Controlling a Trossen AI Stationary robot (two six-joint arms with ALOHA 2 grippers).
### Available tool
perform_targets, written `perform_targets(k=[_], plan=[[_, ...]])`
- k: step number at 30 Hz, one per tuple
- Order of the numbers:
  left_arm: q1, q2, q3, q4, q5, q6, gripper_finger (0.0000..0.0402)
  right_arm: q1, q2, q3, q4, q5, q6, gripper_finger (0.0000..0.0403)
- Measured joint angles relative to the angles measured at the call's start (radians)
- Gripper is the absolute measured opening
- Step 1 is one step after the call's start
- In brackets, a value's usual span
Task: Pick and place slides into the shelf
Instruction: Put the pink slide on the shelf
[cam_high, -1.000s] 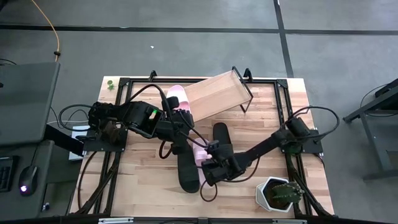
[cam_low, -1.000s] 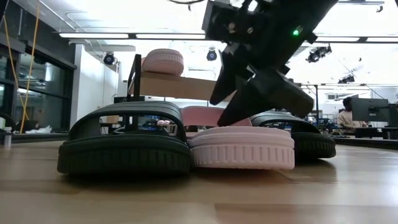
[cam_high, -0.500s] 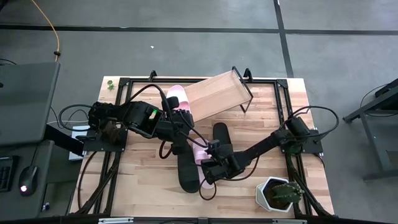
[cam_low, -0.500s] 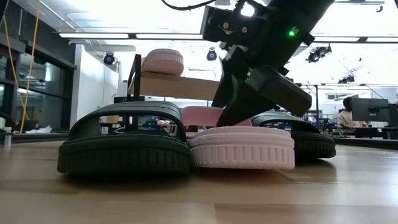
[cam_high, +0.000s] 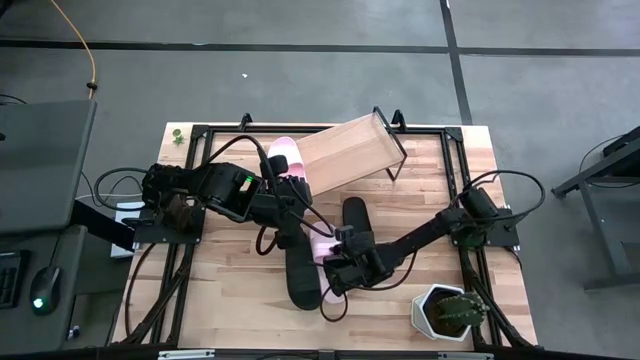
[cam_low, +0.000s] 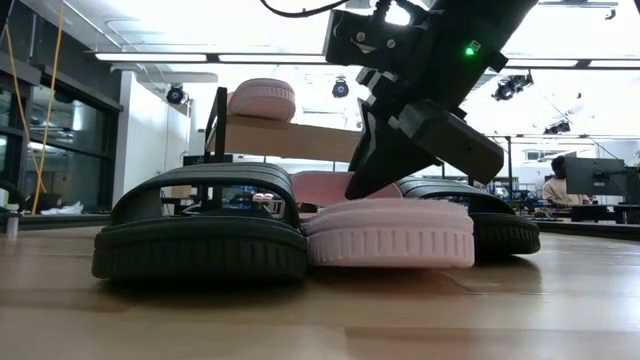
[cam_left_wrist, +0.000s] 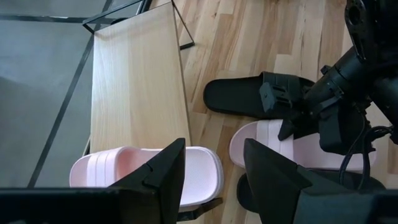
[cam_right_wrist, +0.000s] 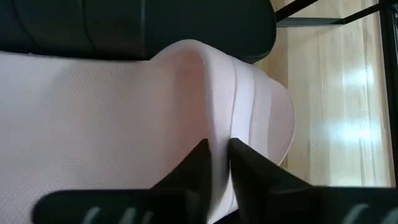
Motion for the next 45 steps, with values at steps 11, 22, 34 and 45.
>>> perform_targets(k=[11, 22, 34, 45], plan=[[0.0, 0.0, 0.0, 0.0, 0.0, 0.0, 0.0152, 0.0, -0.001, 0.0, 0.0, 0.0, 0.0, 0.0004], [0.0, 0.0, 0.0, 0.0, 0.0, 0.0, 0.0152, 0.0, -0.001, 0.009, -0.032, 0.004, -0.026, 0.0002], [0.0, 0.0, 0.0, 0.0, -0.003, 0.001, 0.0152, 0.001, -0.001, 0.129, -0.221, 0.008, 0.033, 0.0002], [0.0, 0.0, 0.0, 0.0, -0.004, 0.027, 0.0152, 0.001, -0.001, 0.135, -0.266, 0.062, 0.007, 0.0001]])
